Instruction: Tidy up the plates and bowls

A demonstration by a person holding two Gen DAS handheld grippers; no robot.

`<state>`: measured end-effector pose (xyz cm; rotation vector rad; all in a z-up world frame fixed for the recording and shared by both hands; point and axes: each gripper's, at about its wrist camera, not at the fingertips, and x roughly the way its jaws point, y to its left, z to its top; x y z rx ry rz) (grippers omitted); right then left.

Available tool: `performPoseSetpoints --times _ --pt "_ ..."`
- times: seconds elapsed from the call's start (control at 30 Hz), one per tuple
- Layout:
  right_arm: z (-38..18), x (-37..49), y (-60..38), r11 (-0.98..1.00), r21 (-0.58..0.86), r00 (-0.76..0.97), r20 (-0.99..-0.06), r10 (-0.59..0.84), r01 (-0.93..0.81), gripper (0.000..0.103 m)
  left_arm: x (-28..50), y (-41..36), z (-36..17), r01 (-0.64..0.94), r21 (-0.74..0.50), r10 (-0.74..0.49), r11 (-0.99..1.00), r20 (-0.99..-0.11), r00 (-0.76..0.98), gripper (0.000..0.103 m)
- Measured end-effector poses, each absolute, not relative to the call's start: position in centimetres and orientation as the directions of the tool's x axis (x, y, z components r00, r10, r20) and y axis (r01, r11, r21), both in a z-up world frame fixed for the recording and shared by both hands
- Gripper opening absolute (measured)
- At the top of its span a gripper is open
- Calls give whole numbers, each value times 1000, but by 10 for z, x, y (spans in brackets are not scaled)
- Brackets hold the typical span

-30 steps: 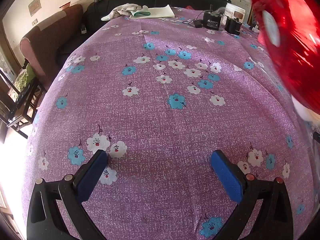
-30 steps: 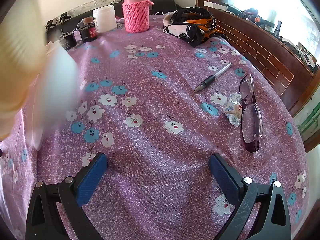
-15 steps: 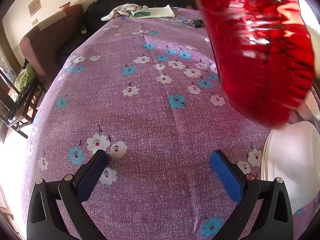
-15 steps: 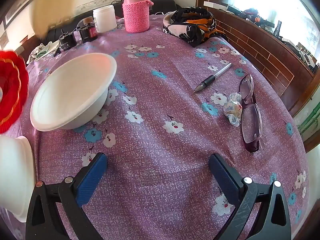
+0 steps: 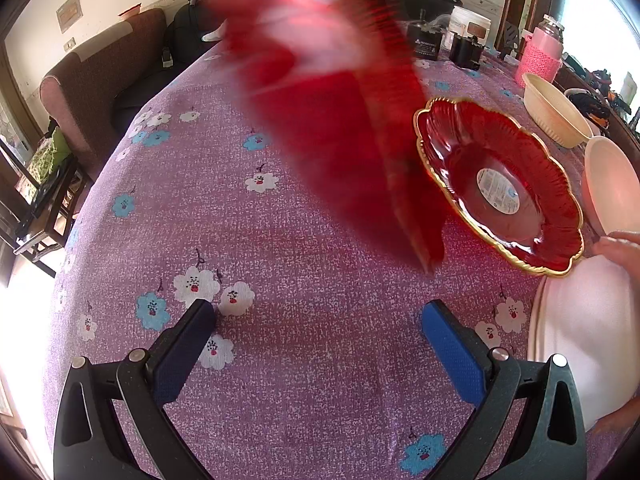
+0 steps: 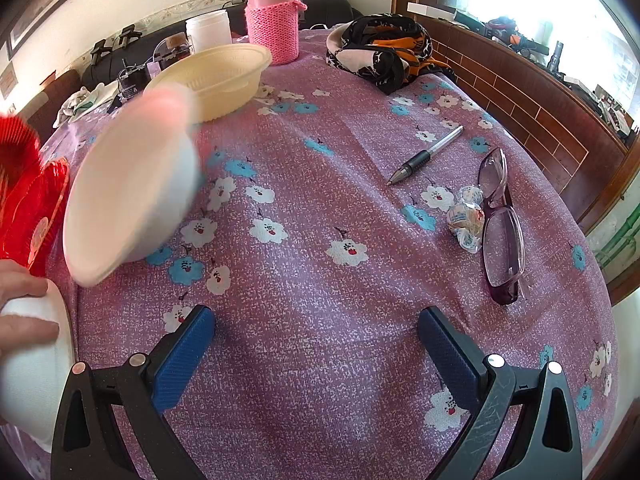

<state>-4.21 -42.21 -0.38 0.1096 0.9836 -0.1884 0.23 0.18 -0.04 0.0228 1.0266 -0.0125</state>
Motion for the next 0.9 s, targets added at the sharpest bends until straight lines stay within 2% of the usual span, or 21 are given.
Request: performPoseSetpoints --times 0.9 --pt "-4 -42 -422 978 7 539 -835 -108 208 102 1 2 0 18 13 2 1000 -855 518 103"
